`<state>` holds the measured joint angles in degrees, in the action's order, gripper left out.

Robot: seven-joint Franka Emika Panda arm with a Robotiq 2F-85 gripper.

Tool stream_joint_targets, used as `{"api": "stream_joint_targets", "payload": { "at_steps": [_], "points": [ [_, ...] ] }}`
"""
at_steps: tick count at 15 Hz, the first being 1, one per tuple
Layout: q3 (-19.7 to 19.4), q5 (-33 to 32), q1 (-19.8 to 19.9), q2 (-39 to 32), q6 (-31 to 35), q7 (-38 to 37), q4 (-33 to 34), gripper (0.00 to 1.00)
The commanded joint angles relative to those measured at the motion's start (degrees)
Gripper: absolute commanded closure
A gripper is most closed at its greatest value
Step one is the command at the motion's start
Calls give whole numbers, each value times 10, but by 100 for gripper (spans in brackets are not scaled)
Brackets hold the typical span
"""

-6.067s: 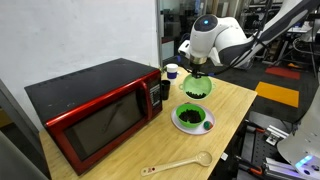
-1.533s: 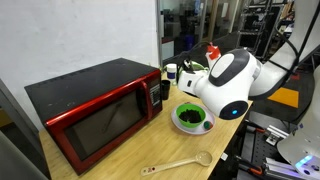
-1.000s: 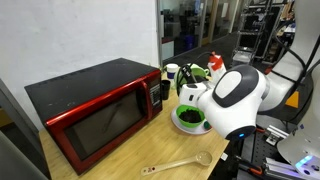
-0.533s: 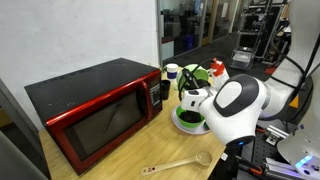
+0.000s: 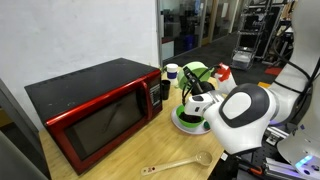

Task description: Pour the contents in the green pot into the green bowl

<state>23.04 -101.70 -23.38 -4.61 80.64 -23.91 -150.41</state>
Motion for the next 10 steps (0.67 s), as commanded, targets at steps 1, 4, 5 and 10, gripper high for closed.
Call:
{"api": "stream_joint_targets", "payload": {
  "at_steps": [1,4,5,10],
  "points": [
    [6,-19,-4,-12,-32,-3,-10,98],
    [8,-20,-4,-17,-44,-2,-12,98],
    [9,-20,-5,-18,-49,-2,-13,98],
    [4,-11,5,-18,-27,0,-7,98]
  ]
}}
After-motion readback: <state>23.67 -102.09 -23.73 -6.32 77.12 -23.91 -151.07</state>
